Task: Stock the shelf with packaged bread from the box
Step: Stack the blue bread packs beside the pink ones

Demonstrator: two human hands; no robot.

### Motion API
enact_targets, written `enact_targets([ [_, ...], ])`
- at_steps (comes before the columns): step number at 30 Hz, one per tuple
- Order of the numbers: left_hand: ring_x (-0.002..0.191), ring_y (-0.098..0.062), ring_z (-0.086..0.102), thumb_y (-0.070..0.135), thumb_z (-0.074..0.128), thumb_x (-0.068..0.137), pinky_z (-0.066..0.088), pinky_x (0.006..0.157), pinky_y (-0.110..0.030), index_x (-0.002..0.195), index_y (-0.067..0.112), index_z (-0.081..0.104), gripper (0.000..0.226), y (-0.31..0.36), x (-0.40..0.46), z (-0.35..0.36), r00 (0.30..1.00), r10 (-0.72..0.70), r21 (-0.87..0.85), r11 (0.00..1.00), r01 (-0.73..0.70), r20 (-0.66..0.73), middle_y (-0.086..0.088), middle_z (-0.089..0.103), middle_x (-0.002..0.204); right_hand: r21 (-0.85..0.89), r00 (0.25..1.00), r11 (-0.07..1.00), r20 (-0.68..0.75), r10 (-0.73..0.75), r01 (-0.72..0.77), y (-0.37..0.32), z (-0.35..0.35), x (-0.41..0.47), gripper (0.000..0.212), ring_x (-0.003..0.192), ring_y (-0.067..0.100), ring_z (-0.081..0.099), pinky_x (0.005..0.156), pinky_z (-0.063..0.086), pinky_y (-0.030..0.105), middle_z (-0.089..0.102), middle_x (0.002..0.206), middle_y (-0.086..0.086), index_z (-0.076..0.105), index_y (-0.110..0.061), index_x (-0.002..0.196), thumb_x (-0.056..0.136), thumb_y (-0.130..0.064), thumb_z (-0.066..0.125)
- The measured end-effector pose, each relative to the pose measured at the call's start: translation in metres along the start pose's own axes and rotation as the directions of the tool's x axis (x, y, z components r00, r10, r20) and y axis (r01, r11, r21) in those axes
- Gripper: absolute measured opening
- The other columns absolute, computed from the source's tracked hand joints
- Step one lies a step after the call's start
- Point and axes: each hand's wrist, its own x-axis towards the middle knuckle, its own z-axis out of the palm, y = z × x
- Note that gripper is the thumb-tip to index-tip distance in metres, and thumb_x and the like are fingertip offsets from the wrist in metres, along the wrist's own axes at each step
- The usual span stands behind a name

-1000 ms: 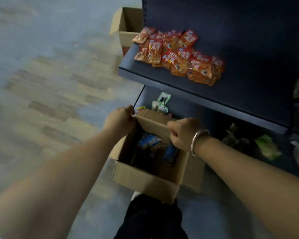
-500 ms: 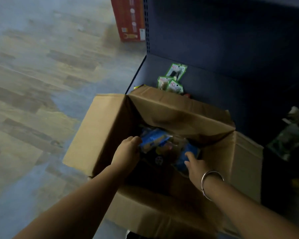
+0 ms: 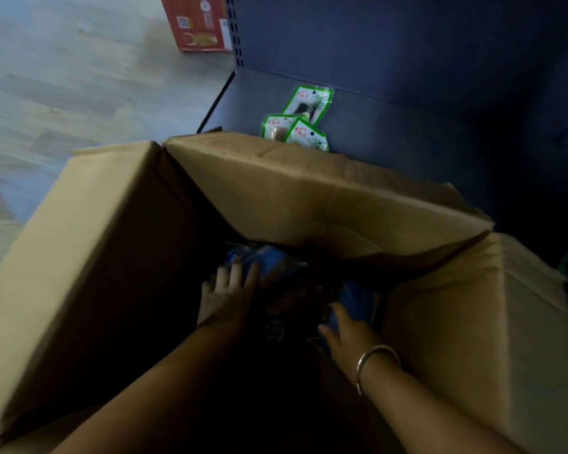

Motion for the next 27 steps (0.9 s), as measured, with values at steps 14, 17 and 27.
enact_targets([
  [14,0.096,-0.023,0.063,0.025,0.056,0.091,0.048,0.081,-0.032,0.101,0.009,0.065,0.021,-0.043,-0.101,-0.131,0.999,-0.018,-0.517,0.856,-0.005,-0.041,-0.007,0.068,0.101,0.016,0.991,0.991,0.034,0.13,-0.131,-0.024,-0.061,-0.13,0.036,0.115,0.026,0.057,0.092,0.047,0.03,0.057,0.127,0.01,0.041,-0.017,0.133,0.097,-0.021,0.039],
  [17,0.084,-0.022,0.063,0.024,0.068,0.082,0.039,0.066,-0.026,0.095,0.009,0.069,0.02,-0.058,-0.144,-0.186,0.996,0.019,-0.552,0.832,-0.063,-0.086,-0.004,0.064,0.08,0.021,0.99,0.99,0.023,0.139,-0.139,-0.045,-0.095,-0.184,0.035,0.118,0.023,0.055,0.093,0.045,0.027,0.057,0.129,0.008,0.041,-0.019,0.132,0.098,-0.022,0.038],
  [27,0.047,0.018,0.047,0.003,0.084,0.061,0.044,0.057,-0.013,0.079,0.014,0.076,0.024,-0.104,-0.297,-0.429,0.98,0.076,-0.643,0.745,-0.179,-0.185,0.018,0.059,0.048,0.047,0.998,0.998,-0.042,0.04,-0.038,-0.161,-0.25,-0.363,0.034,0.123,0.023,0.05,0.101,0.041,0.029,0.05,0.134,0.009,0.043,-0.017,0.132,0.098,-0.018,0.037],
])
